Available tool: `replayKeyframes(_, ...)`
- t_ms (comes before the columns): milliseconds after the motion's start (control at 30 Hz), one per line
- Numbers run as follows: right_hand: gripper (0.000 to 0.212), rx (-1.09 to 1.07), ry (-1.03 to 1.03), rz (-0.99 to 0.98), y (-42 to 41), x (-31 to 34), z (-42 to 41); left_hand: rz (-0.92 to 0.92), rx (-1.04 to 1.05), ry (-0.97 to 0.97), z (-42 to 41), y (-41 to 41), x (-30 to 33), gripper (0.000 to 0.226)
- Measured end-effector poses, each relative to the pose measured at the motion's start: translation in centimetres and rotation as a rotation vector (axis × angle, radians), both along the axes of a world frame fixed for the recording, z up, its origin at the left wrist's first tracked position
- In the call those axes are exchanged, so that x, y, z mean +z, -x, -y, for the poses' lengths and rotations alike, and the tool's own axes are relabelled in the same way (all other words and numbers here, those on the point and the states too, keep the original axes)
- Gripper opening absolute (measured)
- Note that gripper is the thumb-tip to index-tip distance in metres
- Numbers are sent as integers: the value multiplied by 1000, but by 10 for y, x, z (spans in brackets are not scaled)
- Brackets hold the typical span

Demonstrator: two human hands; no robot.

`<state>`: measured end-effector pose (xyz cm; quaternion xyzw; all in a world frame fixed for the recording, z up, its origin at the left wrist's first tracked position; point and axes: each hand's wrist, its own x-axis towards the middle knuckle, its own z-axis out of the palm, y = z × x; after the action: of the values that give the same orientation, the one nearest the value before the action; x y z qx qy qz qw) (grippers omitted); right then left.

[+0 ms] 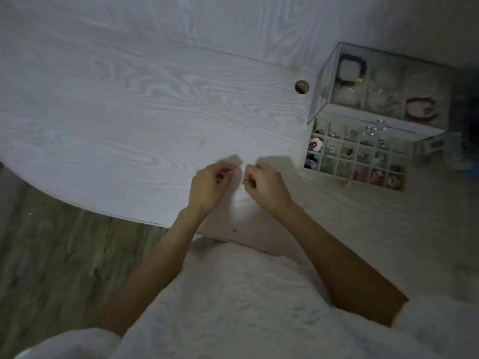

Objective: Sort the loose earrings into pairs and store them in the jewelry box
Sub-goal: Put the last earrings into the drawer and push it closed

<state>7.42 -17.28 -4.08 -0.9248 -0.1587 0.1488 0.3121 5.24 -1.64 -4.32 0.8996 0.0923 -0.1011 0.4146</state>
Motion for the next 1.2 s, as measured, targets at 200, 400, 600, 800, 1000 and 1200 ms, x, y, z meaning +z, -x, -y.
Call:
replayKeyframes(200,6,-500,-138,37,8,30,117,2,-198,45,100,-52,10,22)
replayKeyframes(400,6,-873,-26,235,-16,24,228,7,-320,-144,163,-79,4,38)
replayKeyframes(600,7,-924,17,309,-45,6,259,-51,-240,-24,163,-80,-1,43)
replayKeyframes(800,16,-970,166,286,-55,0,260,-13,-210,-19,168,-78,3,40)
replayKeyframes(1000,24,-946,314,245,-53,-1,256,1,-212,9,166,-78,2,40)
replayKeyframes(1200,24,-977,310,246,-57,2,253,18,-228,14,163,-78,0,39)
